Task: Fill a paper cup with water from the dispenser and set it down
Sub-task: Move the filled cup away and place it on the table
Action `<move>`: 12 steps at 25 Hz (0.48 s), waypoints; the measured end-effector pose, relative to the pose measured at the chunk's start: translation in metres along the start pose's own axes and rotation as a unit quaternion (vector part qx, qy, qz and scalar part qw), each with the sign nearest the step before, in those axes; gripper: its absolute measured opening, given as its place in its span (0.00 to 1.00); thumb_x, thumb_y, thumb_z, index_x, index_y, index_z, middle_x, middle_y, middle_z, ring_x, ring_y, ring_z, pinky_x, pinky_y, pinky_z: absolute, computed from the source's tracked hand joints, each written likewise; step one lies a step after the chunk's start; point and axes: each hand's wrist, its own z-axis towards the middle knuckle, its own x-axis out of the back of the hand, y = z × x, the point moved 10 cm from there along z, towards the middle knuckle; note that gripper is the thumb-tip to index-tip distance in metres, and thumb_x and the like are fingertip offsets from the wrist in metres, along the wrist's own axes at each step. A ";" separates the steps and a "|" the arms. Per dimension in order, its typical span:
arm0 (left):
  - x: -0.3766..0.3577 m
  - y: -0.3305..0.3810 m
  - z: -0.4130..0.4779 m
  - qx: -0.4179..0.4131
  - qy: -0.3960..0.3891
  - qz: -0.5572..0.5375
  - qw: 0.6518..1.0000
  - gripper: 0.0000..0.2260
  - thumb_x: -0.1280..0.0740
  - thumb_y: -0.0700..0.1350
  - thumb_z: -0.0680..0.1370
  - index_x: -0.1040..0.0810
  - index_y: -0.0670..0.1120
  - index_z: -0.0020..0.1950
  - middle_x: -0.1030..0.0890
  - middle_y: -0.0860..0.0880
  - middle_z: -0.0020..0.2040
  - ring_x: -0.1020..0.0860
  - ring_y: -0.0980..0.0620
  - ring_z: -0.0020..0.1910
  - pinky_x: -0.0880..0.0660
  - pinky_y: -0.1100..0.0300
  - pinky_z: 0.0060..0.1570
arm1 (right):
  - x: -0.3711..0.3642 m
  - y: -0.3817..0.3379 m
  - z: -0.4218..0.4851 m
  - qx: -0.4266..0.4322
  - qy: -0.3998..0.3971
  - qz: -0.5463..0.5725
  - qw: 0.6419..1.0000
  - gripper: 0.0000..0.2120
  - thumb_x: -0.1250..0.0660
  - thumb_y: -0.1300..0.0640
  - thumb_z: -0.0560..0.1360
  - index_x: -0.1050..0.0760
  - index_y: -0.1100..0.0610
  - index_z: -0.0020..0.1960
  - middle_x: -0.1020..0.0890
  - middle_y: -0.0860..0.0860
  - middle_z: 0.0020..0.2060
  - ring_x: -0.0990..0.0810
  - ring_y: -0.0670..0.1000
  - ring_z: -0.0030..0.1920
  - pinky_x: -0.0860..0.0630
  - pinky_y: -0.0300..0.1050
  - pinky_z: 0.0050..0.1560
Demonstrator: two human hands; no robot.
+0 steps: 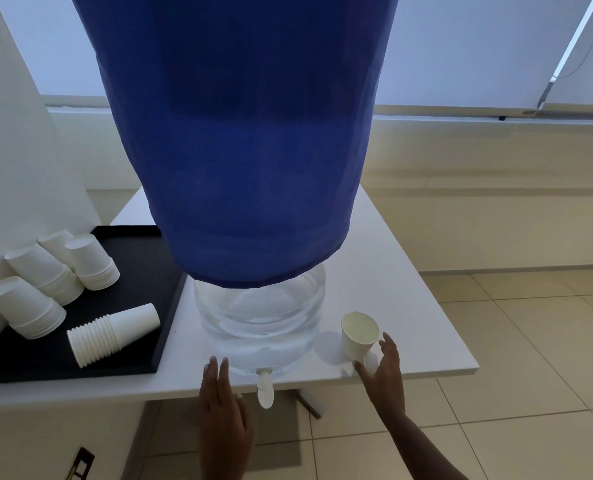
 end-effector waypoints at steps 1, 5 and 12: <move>0.002 0.009 -0.001 -0.004 0.008 -0.010 1.000 0.21 0.49 0.41 0.72 0.37 0.37 0.65 0.29 0.31 0.63 0.34 0.37 0.64 0.30 0.44 0.57 | 0.004 0.002 -0.007 0.012 0.015 -0.024 1.000 0.35 0.29 0.64 0.68 0.43 0.62 0.69 0.32 0.62 0.67 0.31 0.61 0.66 0.29 0.57 0.61; -0.002 0.049 -0.013 -0.057 -0.010 -0.028 0.998 0.21 0.53 0.49 0.79 0.36 0.37 0.66 0.33 0.35 0.67 0.37 0.40 0.66 0.38 0.54 0.66 | 0.009 0.000 -0.037 0.093 0.024 -0.165 0.982 0.25 0.33 0.62 0.70 0.35 0.63 0.65 0.25 0.62 0.60 0.24 0.62 0.59 0.21 0.55 0.52; -0.019 0.045 -0.047 -0.086 -0.095 0.037 0.991 0.26 0.57 0.53 0.79 0.51 0.40 0.73 0.56 0.45 0.76 0.54 0.48 0.74 0.55 0.56 0.71 | -0.009 -0.005 -0.078 0.189 -0.052 -0.359 0.912 0.30 0.68 0.46 0.76 0.36 0.59 0.64 0.29 0.55 0.64 0.44 0.53 0.71 0.24 0.50 0.56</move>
